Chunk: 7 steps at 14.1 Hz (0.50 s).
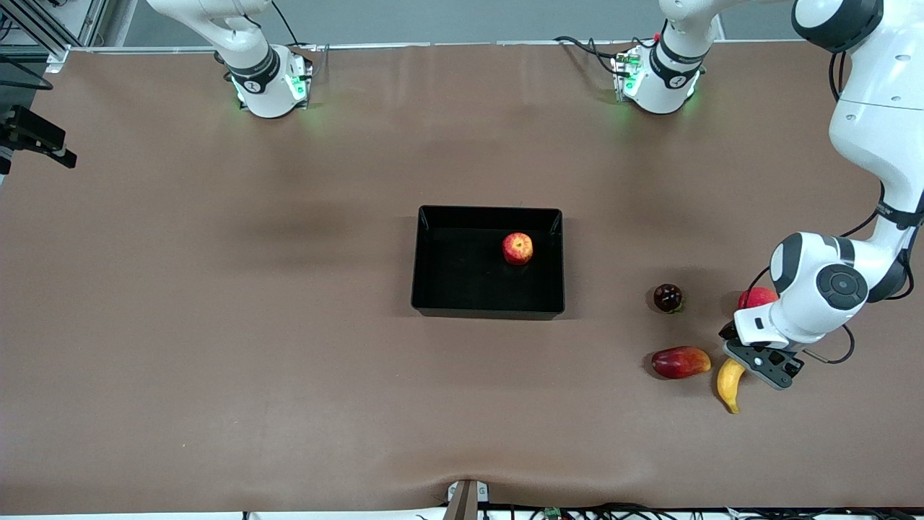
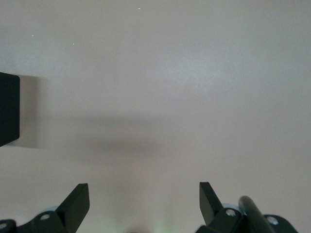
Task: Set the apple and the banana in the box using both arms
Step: 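Close the left gripper around the banana's middle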
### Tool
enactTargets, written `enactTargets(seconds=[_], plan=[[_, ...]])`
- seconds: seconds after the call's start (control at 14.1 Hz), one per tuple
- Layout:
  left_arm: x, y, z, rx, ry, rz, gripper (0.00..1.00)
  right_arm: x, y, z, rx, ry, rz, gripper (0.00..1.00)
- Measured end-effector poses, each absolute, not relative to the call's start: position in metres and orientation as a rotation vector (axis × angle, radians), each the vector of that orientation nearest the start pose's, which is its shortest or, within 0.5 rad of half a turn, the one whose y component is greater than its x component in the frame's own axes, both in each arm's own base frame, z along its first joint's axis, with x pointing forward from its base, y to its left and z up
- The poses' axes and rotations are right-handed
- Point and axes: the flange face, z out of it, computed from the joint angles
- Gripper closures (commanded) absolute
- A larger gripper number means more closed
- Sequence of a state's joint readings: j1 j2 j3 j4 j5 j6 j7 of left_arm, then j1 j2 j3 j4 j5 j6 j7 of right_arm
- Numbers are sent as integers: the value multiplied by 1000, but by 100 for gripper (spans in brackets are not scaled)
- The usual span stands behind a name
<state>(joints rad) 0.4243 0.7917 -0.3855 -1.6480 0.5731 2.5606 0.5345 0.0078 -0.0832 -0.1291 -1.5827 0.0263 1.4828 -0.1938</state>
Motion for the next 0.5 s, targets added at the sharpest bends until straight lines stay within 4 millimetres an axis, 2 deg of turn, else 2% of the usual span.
enactTargets(seconds=[0.07, 0.14, 0.21, 0.5], plan=[[698, 55, 193, -2730, 1192, -257, 78, 516, -63, 656, -3100, -117, 18, 0], [699, 55, 194, -2724, 1202, -259, 94, 516, -63, 656, -3100, -116, 18, 0], [699, 55, 195, -2715, 1215, -261, 100, 516, -64, 655, -3100, -113, 22, 0], [704, 57, 202, -2655, 1290, -273, 100, 524, -74, 642, -3093, -82, 123, 0]])
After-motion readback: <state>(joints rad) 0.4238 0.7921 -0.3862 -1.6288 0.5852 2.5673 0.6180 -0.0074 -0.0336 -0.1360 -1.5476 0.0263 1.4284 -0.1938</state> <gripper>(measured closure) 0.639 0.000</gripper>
